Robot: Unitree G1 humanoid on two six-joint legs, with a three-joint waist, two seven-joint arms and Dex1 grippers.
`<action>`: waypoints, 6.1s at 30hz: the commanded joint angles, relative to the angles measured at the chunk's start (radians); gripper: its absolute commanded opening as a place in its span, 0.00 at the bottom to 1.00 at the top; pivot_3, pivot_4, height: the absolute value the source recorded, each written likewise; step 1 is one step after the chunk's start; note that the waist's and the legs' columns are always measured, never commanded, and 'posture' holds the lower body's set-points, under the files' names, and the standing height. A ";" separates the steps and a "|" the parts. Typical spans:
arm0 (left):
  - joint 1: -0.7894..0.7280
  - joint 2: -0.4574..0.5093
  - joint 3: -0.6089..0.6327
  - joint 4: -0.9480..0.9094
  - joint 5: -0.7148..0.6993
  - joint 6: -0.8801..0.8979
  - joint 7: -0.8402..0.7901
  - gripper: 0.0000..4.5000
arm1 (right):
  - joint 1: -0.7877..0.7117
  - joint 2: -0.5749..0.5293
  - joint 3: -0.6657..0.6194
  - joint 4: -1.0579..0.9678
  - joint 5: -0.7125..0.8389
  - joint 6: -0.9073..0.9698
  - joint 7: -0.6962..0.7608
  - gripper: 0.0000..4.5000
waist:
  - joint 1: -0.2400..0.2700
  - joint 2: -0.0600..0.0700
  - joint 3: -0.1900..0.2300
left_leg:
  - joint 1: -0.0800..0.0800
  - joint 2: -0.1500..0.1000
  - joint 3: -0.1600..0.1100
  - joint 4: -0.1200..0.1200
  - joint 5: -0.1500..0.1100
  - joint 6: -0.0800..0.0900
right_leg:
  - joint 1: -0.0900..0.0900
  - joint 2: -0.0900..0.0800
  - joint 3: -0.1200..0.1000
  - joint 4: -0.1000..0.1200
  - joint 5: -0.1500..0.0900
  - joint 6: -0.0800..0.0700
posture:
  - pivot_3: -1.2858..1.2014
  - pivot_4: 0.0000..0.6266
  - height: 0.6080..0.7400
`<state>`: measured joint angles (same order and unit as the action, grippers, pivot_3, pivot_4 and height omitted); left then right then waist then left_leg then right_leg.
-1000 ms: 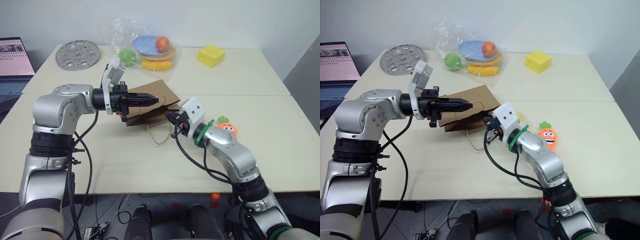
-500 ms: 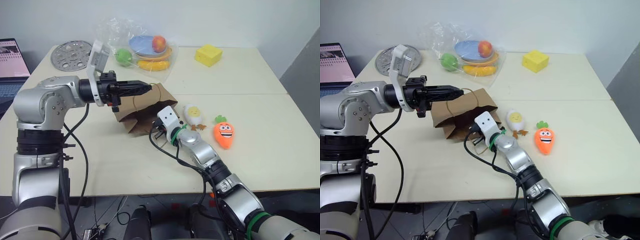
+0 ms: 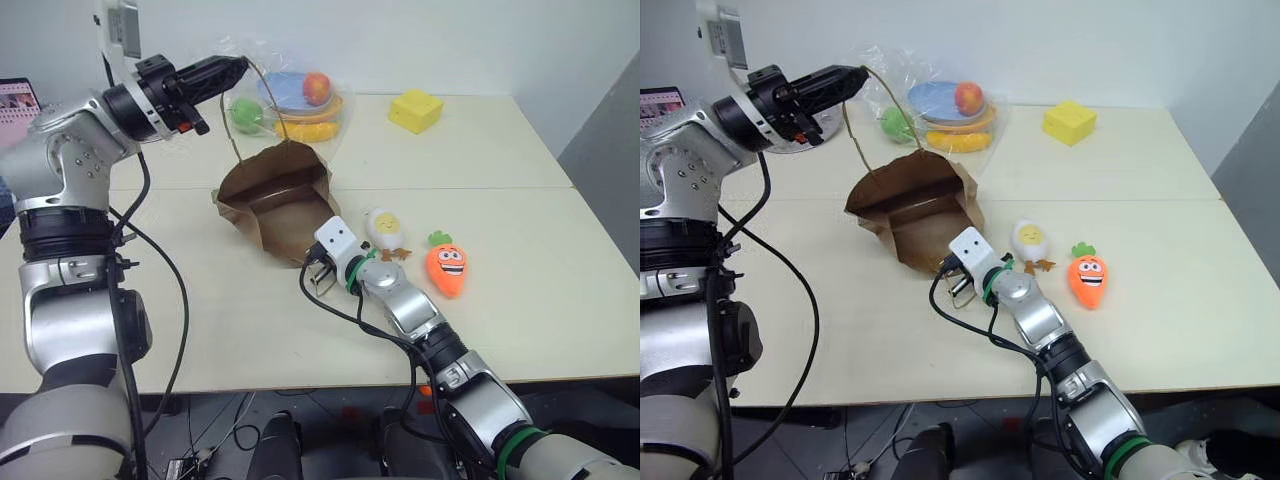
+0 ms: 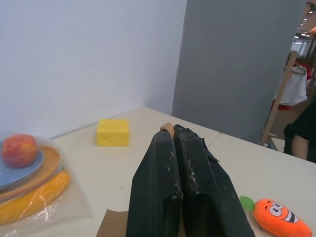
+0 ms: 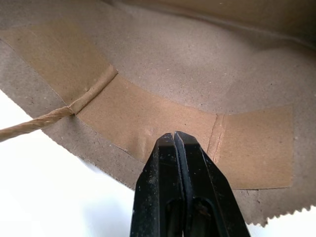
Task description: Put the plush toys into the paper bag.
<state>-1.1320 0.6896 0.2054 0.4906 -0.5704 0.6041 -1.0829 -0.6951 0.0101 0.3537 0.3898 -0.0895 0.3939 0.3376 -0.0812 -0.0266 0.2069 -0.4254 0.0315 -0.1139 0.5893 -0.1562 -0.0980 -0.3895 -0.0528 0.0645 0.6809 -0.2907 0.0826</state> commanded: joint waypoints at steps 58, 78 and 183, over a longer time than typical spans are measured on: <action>0.149 0.009 -0.096 -0.156 0.060 -0.037 -0.151 0.00 | 0.618 -0.341 -0.413 -0.929 0.115 0.375 -0.173 0.31 | 0.024 0.000 0.000 | -0.001 0.000 0.002 0.002 0.000 0.000 | 0.000 0.000 0.002 -0.001 -0.002 0.002 | 0.52 0.24 1.00; 0.135 -0.020 -0.111 -0.179 0.057 -0.017 -0.144 0.00 | 0.062 -0.255 -0.041 -0.750 0.323 0.442 0.099 0.00 | 0.021 0.000 0.000 | -0.001 0.000 0.001 0.002 0.000 0.000 | 0.000 0.000 0.001 -0.001 0.000 0.000 | 0.52 0.24 1.00; 0.188 0.015 -0.114 -0.325 -0.034 0.105 -0.155 0.00 | 0.142 -0.086 -0.099 -0.605 0.179 0.312 -0.048 0.01 | -0.004 0.000 0.000 | 0.000 0.001 0.001 0.001 0.000 0.000 | -0.001 0.001 0.001 0.000 0.000 0.000 | 0.52 0.24 1.00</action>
<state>-0.9299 0.6948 0.0760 0.1985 -0.5907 0.7129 -1.2343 -0.5212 -0.0864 0.2573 -0.2361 0.1040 0.7300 0.3213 -0.0848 -0.0263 0.2070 -0.4254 0.0321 -0.1136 0.5901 -0.1561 -0.0978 -0.3901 -0.0522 0.0653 0.6812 -0.2911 0.0825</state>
